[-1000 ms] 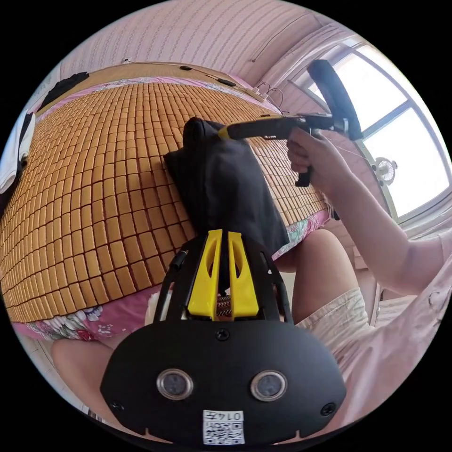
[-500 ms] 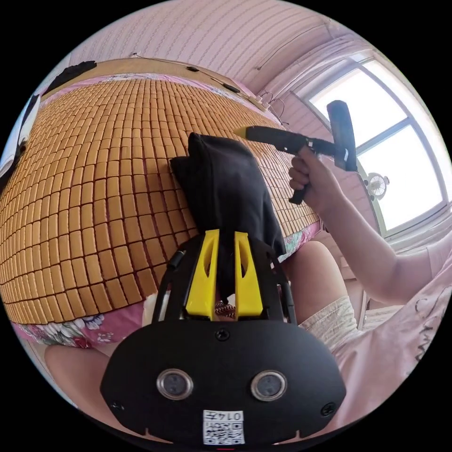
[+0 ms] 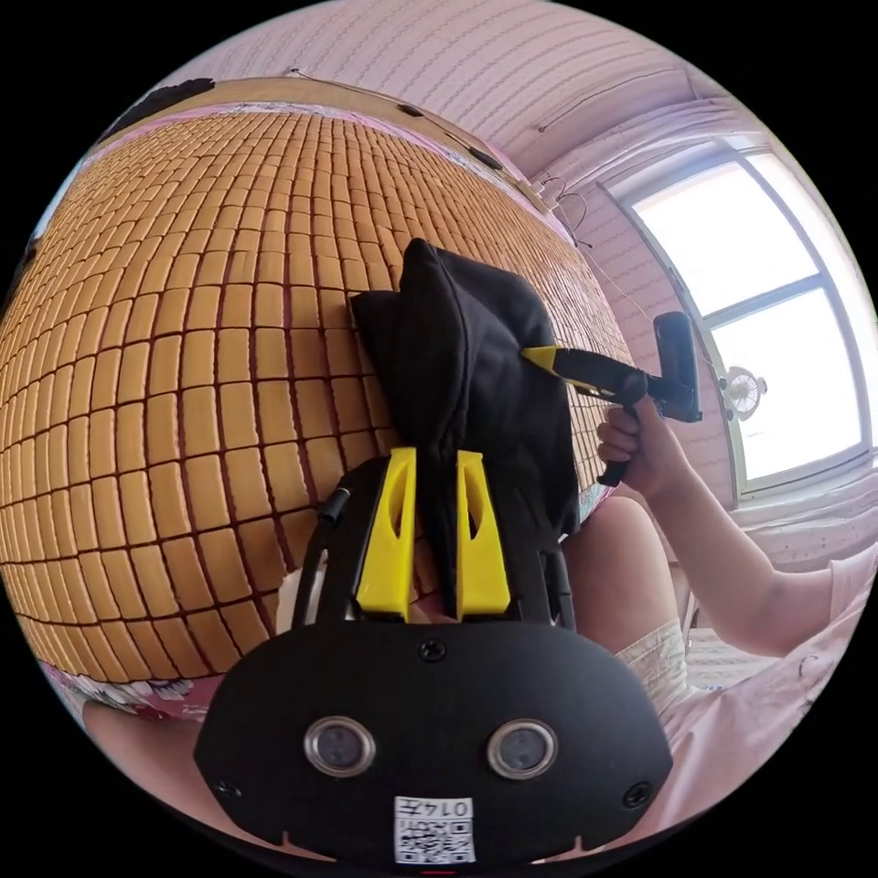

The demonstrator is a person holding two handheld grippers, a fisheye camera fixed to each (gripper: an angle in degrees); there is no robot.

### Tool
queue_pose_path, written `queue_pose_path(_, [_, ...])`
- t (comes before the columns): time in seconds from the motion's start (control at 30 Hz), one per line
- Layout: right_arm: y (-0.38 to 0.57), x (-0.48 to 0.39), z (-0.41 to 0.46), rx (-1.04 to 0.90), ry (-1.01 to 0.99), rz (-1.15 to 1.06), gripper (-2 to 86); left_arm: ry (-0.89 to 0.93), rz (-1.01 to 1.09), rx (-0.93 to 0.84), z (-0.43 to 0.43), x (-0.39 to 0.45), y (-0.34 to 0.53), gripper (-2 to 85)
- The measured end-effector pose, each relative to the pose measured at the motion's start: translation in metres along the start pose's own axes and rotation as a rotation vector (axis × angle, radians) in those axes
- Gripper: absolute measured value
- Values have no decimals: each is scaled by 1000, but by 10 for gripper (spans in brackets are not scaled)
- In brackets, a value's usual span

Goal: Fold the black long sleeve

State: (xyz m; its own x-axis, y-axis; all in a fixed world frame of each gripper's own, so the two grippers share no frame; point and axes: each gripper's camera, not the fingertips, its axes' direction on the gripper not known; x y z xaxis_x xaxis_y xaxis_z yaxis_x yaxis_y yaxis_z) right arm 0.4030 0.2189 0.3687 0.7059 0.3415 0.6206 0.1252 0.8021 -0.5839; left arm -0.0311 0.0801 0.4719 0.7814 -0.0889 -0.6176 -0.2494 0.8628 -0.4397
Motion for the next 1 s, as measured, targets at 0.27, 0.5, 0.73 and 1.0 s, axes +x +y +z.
queue_pose_path(0.27, [74, -7, -80, 297, -74, -43, 86, 18, 255, 47, -23, 72, -5, 22])
queue_pose_path(0.5, [188, 3, -211, 698, 53, 19, 85, 200, 705, -27, 8, 237, -58, 18])
queue_pose_path(0.73, [280, 62, -341, 1044, 221, 323, 101, 295, 1067, -204, 121, 478, -119, 40])
queue_pose_path(1.0, [293, 182, -329, 836, 581, 763, 107, -196, 1079, -447, 302, 532, -103, 74])
